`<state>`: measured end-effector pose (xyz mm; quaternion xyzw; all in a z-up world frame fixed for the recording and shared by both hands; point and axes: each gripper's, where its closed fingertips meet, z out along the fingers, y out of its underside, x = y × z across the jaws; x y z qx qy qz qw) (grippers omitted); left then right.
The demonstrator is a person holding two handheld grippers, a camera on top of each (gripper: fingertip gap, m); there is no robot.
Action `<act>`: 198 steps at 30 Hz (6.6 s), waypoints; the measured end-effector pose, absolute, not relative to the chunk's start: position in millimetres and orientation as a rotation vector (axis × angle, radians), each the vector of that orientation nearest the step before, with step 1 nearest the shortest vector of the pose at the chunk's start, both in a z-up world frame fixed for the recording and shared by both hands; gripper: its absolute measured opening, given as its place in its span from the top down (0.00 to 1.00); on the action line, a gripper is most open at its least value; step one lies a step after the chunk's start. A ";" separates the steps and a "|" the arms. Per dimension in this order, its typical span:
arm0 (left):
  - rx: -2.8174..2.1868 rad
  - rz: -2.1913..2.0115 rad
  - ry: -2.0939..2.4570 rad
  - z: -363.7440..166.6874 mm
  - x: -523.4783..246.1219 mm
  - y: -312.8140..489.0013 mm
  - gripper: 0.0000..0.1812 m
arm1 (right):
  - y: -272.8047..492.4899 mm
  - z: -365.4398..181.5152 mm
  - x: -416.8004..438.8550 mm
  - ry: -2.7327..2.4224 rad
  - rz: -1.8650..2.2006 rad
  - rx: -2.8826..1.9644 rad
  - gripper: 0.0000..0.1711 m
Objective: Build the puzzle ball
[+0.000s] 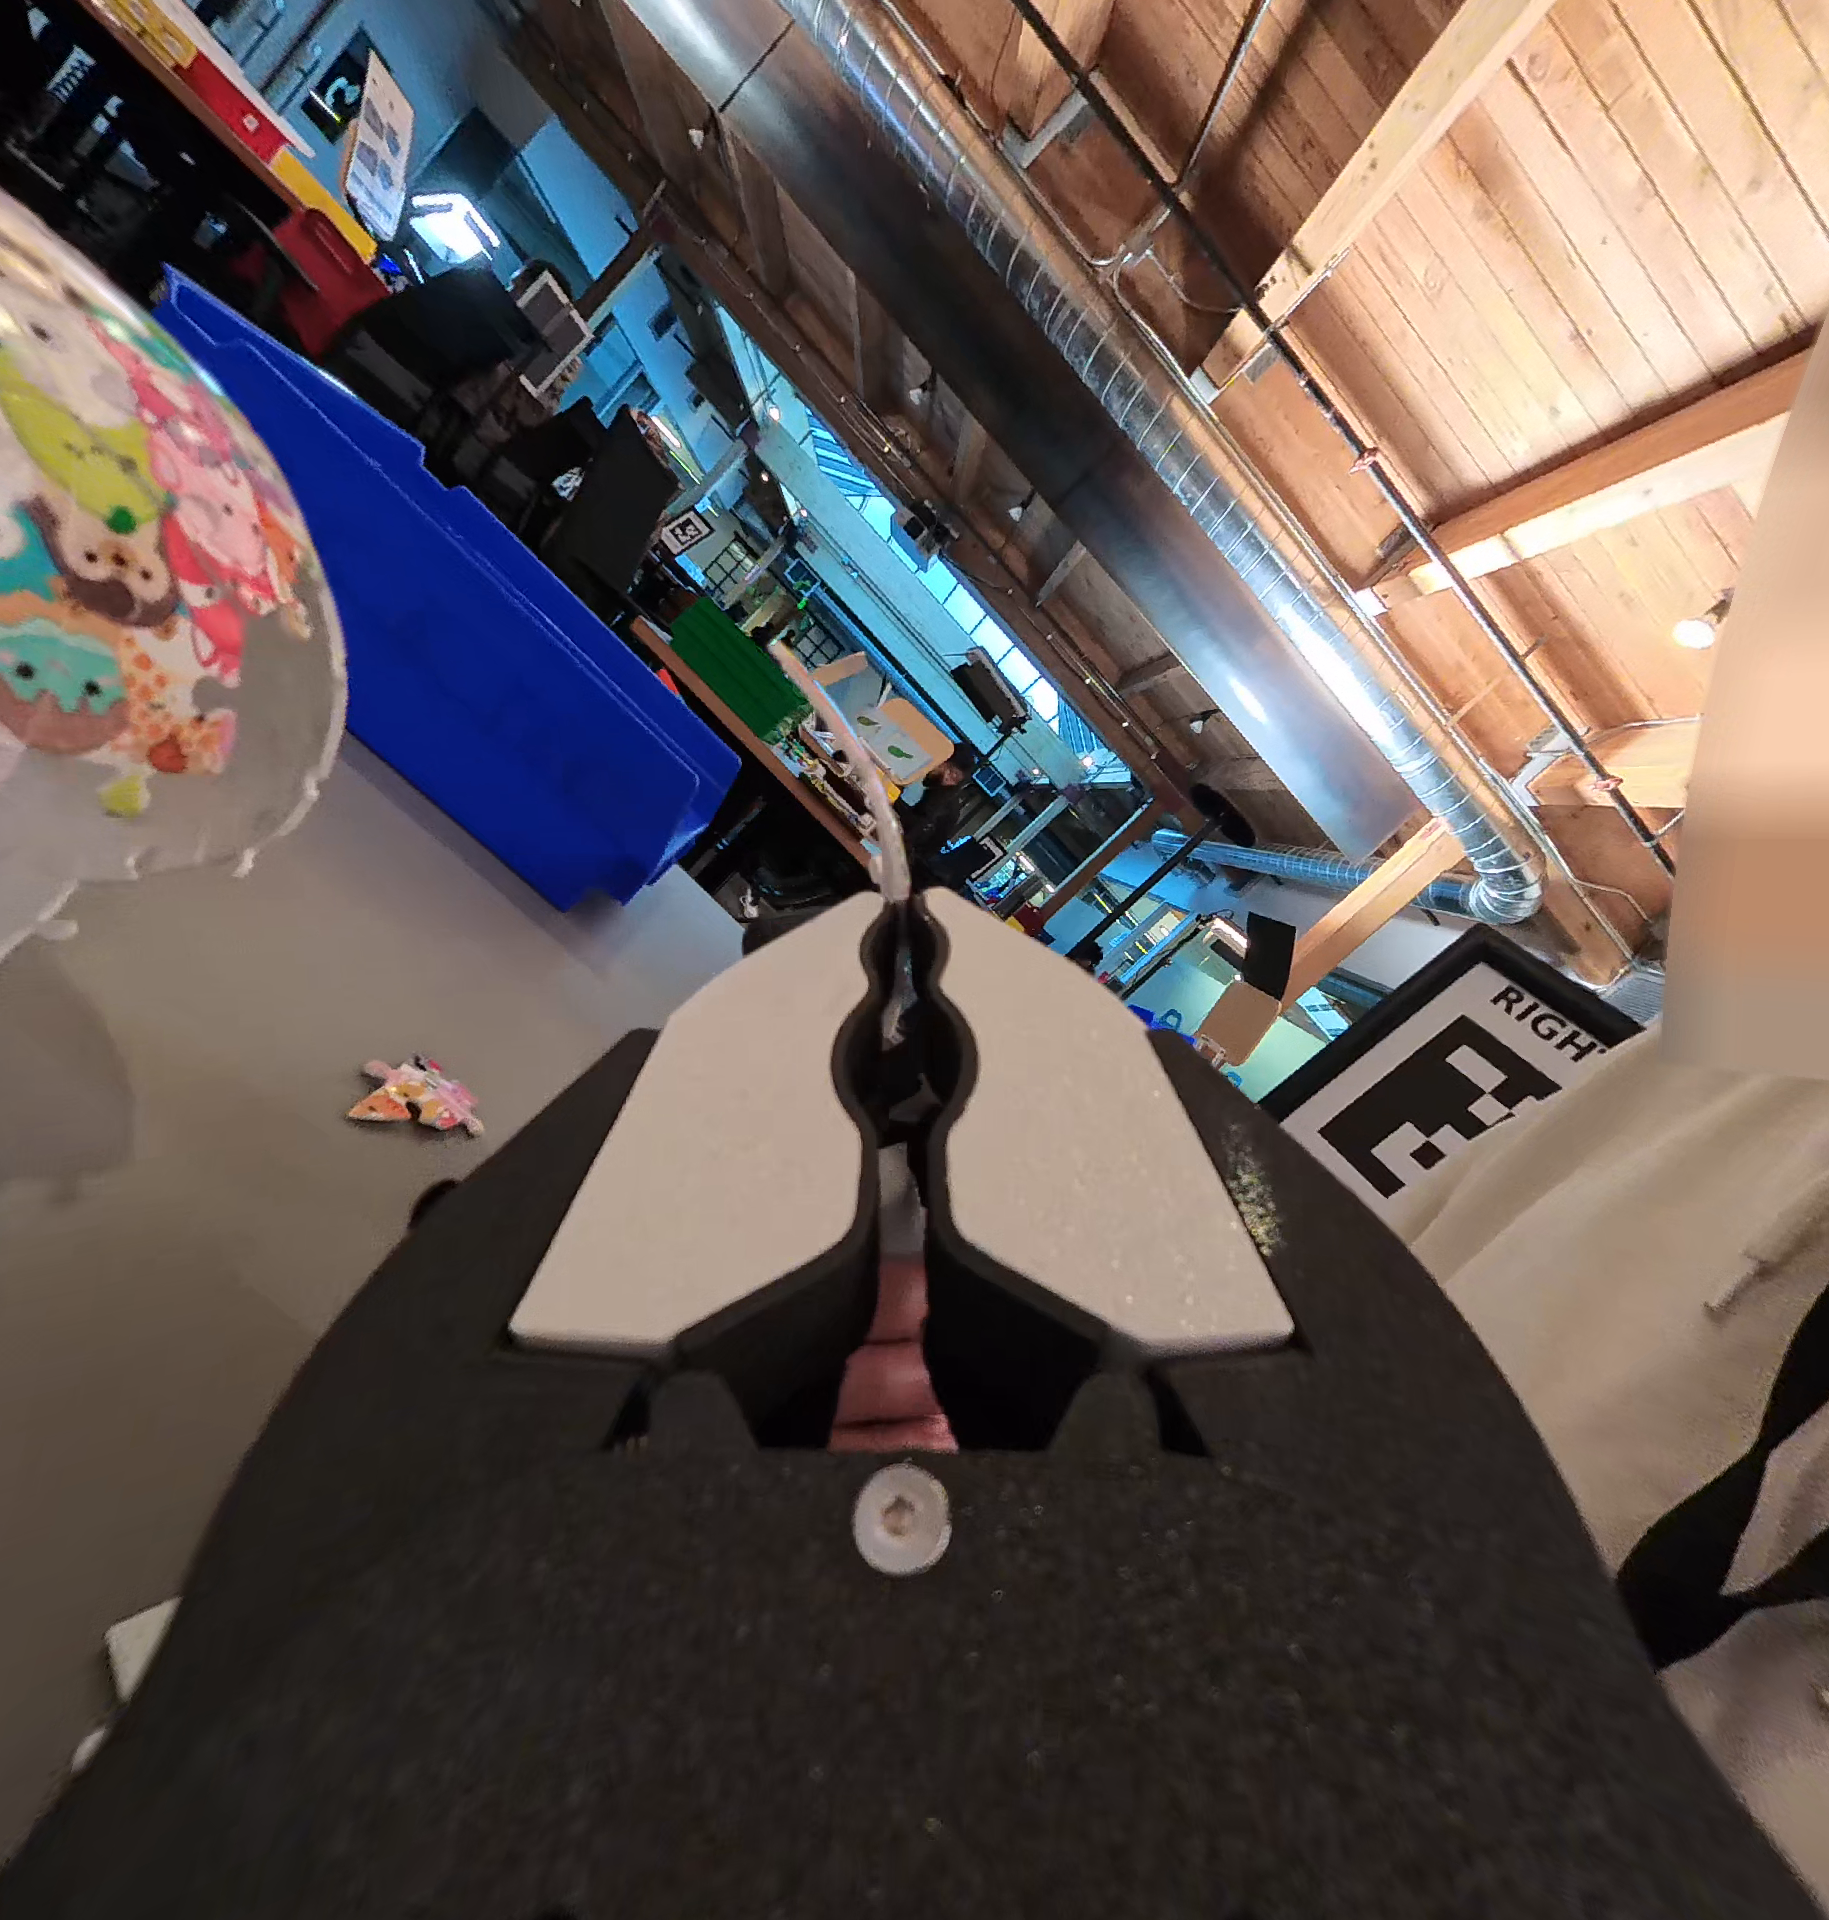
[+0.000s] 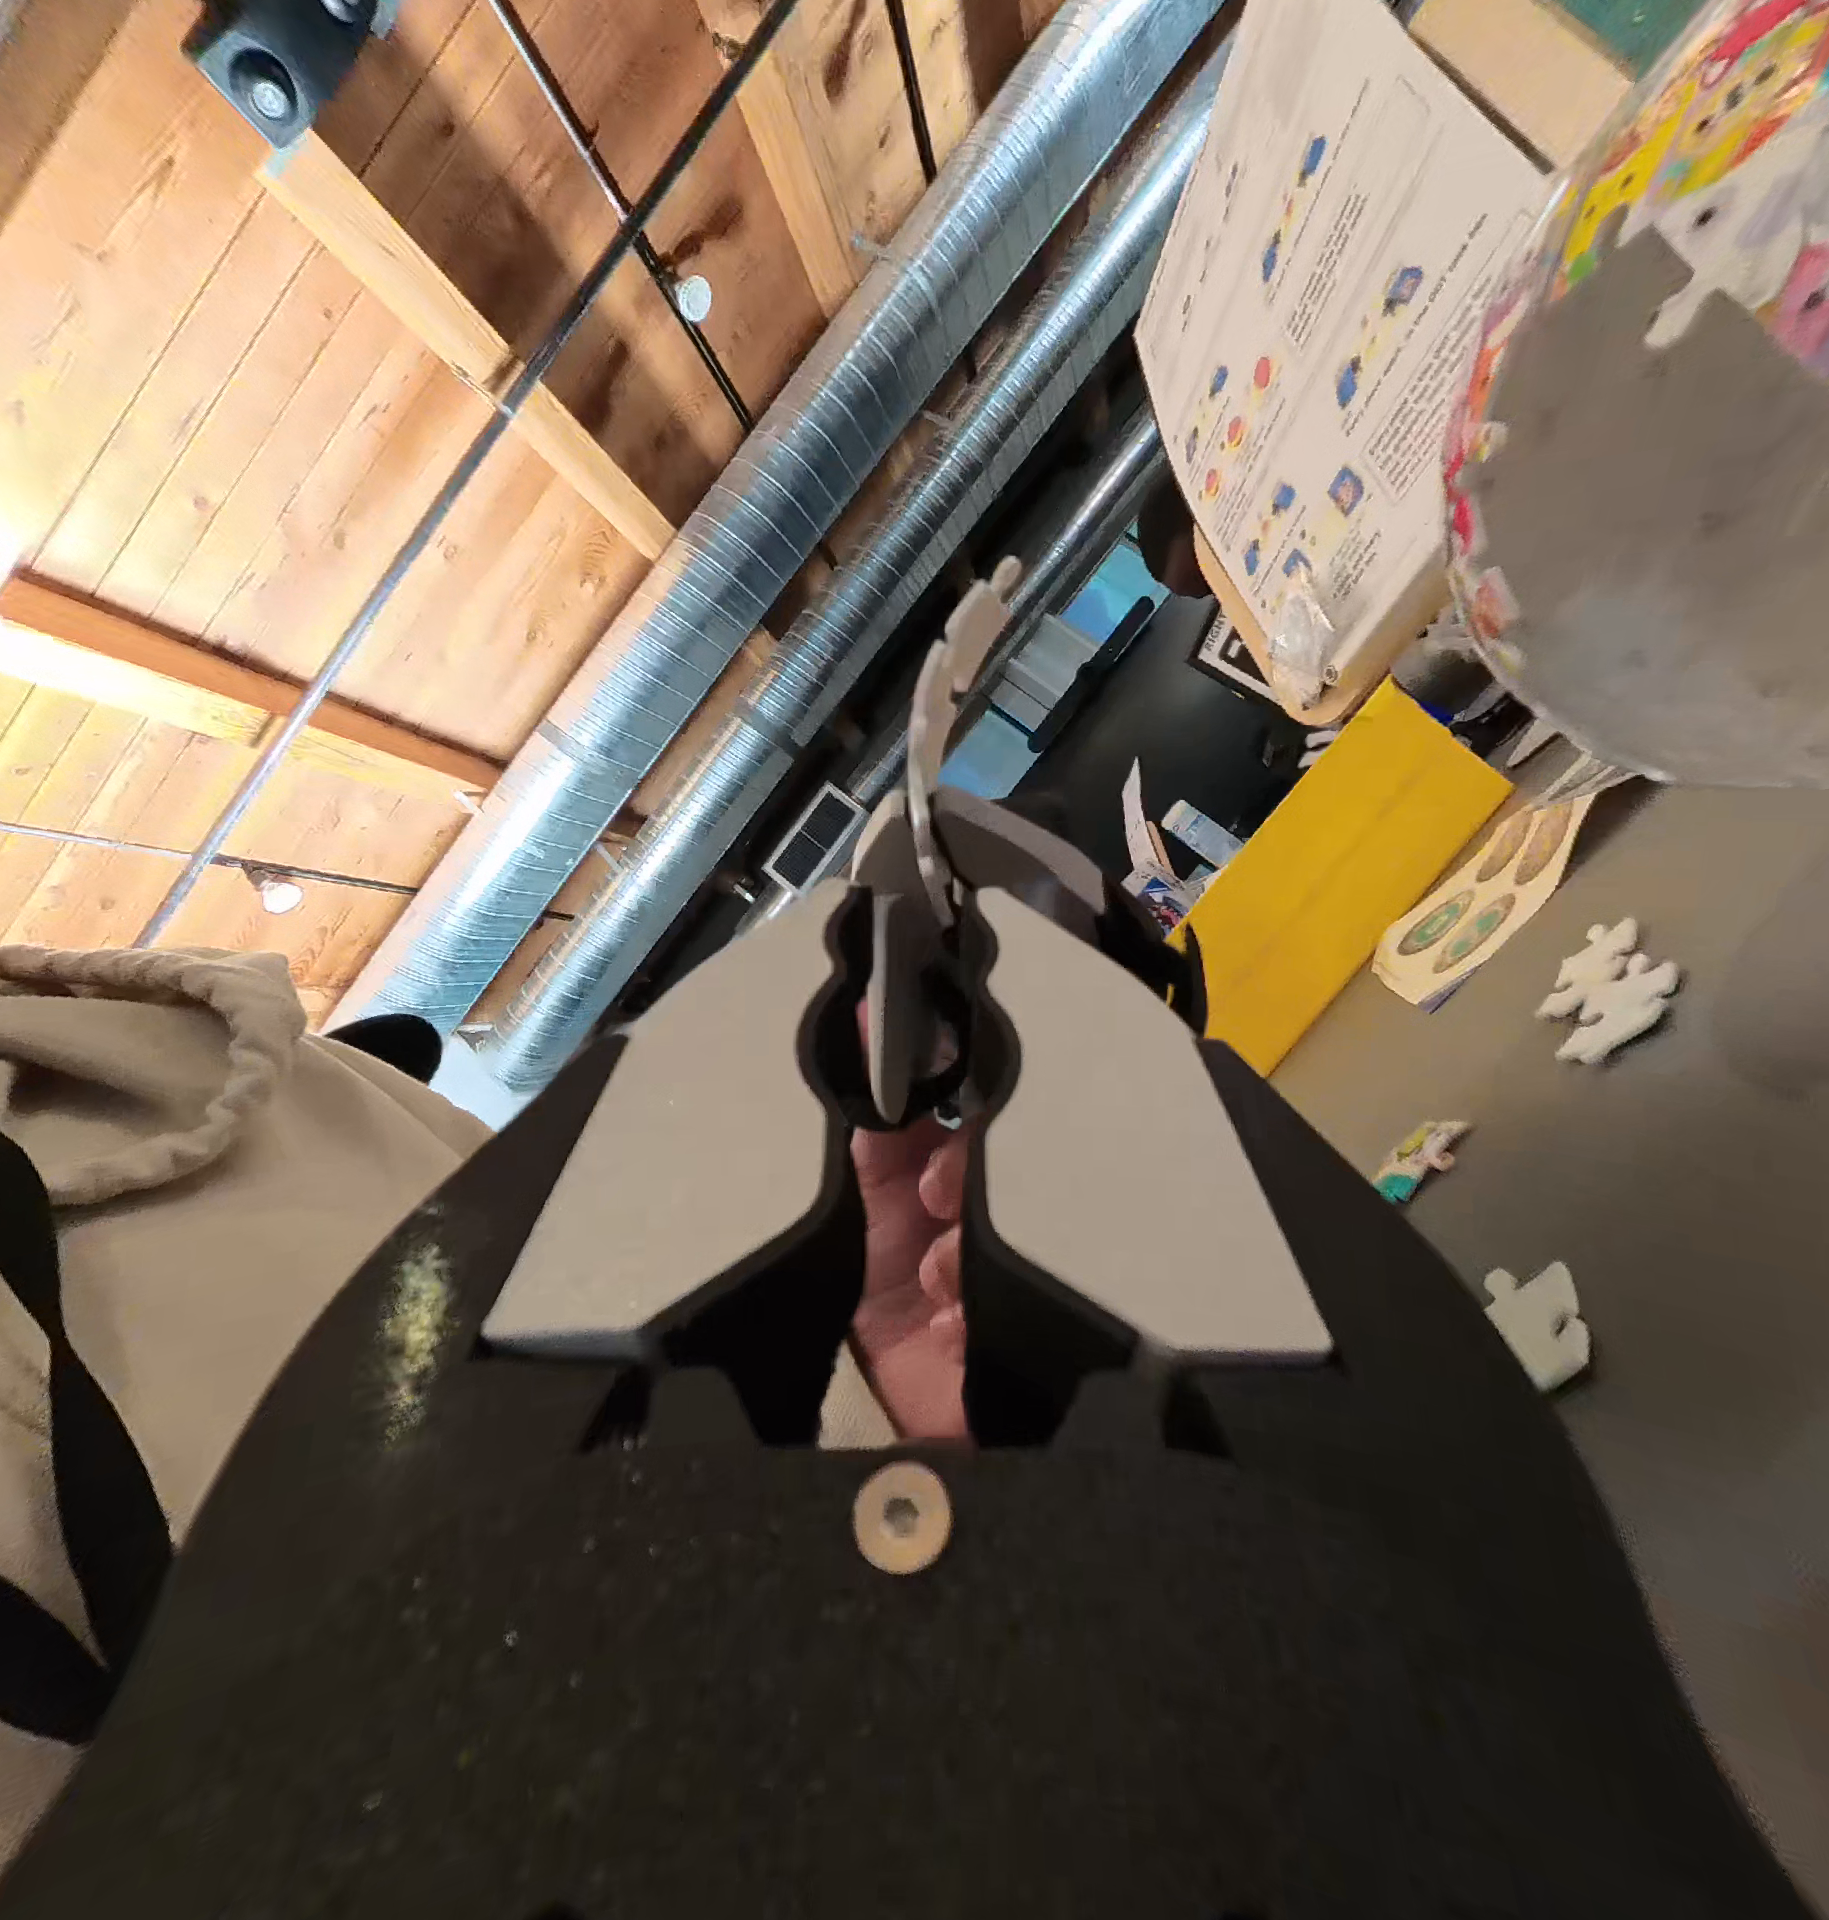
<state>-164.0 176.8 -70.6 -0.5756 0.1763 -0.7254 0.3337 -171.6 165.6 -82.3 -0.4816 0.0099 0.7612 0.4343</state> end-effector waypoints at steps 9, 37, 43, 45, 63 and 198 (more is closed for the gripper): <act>-1.518 -1.881 0.429 -77.8 -158.8 174.7 0.99 | 170.6 -84.7 -172.5 -0.016 1.838 -1.242 0.99; -1.623 -1.869 0.571 -65.3 -156.6 194.1 0.92 | 186.5 -80.2 -158.9 -0.043 1.877 -1.108 0.99; -1.655 -1.855 0.567 -66.7 -154.9 197.8 0.89 | 185.8 -77.2 -161.2 -0.057 1.874 -1.099 0.99; -1.691 -1.801 0.568 -68.7 -158.0 205.3 0.89 | 194.2 -78.6 -155.8 0.014 1.889 -1.080 0.99; -1.944 -0.847 1.239 -63.2 -187.6 325.4 0.62 | 222.8 -97.2 -141.4 0.175 1.881 -1.187 0.99; -1.807 -1.417 0.860 -126.7 -209.3 346.4 0.59 | 283.8 -82.4 -206.3 -0.196 1.395 -1.833 0.37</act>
